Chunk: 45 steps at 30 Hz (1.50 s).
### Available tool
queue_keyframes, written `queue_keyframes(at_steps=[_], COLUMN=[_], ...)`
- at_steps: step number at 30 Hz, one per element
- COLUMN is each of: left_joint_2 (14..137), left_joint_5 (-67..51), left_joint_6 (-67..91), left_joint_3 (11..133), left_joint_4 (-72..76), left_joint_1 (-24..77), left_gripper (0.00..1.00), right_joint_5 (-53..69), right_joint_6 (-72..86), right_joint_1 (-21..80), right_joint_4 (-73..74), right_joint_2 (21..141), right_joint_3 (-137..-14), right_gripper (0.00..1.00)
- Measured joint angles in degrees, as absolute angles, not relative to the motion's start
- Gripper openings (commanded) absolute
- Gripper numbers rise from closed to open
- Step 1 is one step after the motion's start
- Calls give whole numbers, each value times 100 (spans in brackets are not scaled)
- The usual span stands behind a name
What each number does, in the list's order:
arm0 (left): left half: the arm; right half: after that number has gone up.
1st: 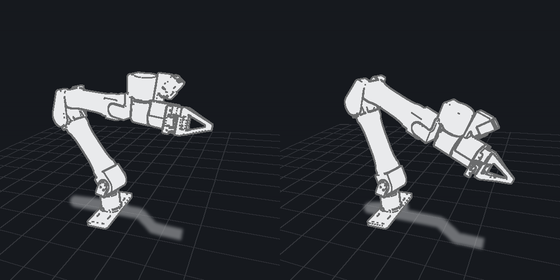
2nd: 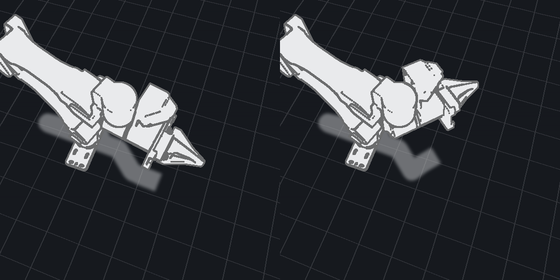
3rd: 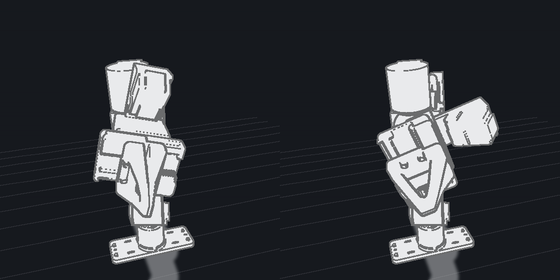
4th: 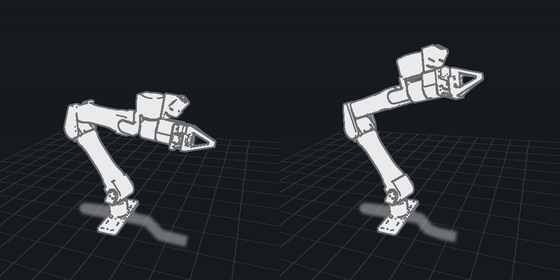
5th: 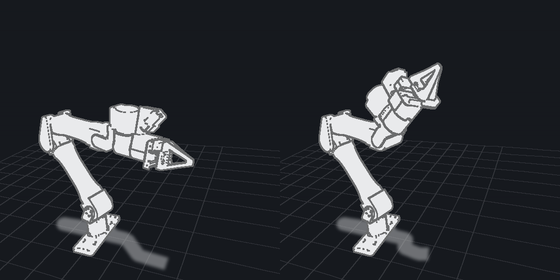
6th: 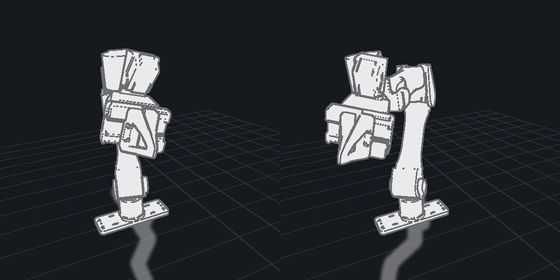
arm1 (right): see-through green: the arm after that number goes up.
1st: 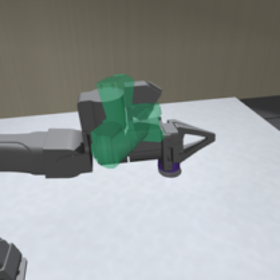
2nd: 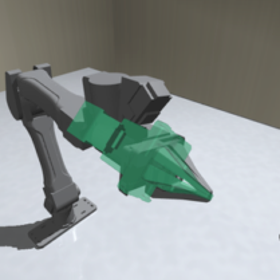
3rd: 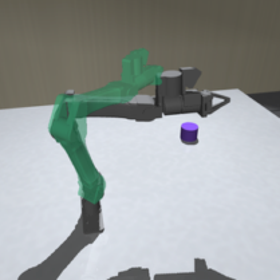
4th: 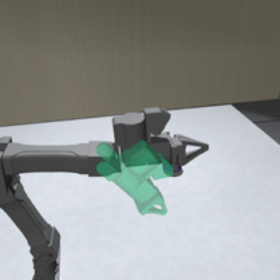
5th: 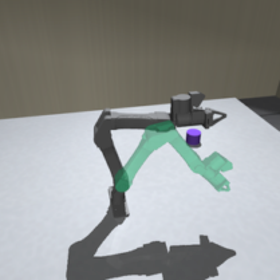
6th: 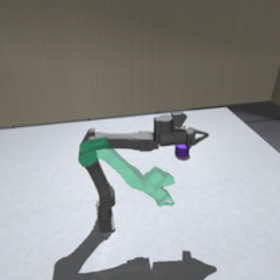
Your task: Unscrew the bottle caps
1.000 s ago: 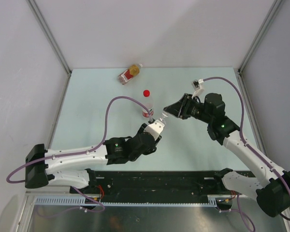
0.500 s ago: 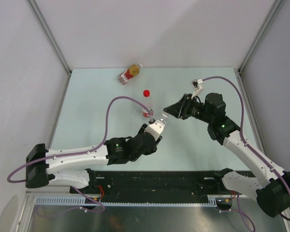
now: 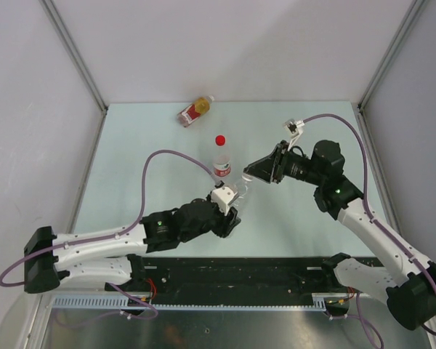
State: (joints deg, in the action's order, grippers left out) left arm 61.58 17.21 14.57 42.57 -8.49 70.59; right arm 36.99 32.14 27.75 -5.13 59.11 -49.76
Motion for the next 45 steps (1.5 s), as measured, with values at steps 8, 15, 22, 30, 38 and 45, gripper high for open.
queue_keyframes(at_steps=[8, 15, 22, 30, 38, 45], left_joint_2=[5408, 5205, 5127, 4974, 4976, 4984], left_joint_5=[84, -1490, -2917, -3686, -3837, -3730], left_joint_6=[1503, 1503, 1496, 1503, 1505, 1520], left_joint_3=[3559, 3369, 3306, 3256, 3256, 3214], left_joint_4=[314, 1070, 1372, 1428, 1500, 1608], left_joint_1=[6825, 6735, 6735, 6735, 6735, 6733], left_gripper=[0, 0, 0, 0, 0, 0], right_joint_5=[4720, 5697, 6423, 6921, 6993, 6742], right_joint_6=[3197, 3361, 3317, 3188, 3188, 3229], right_joint_1=[2790, 2936, 3194, 3295, 3306, 3317], right_joint_4=[-1223, -2174, -2689, -2961, -3131, -3065], right_joint_2=[5662, 5374, 5129, 4969, 4921, 4921], right_joint_3=[-4974, -4941, -4886, -4877, -4860, -4851], right_gripper=[0, 0, 0, 0, 9, 63])
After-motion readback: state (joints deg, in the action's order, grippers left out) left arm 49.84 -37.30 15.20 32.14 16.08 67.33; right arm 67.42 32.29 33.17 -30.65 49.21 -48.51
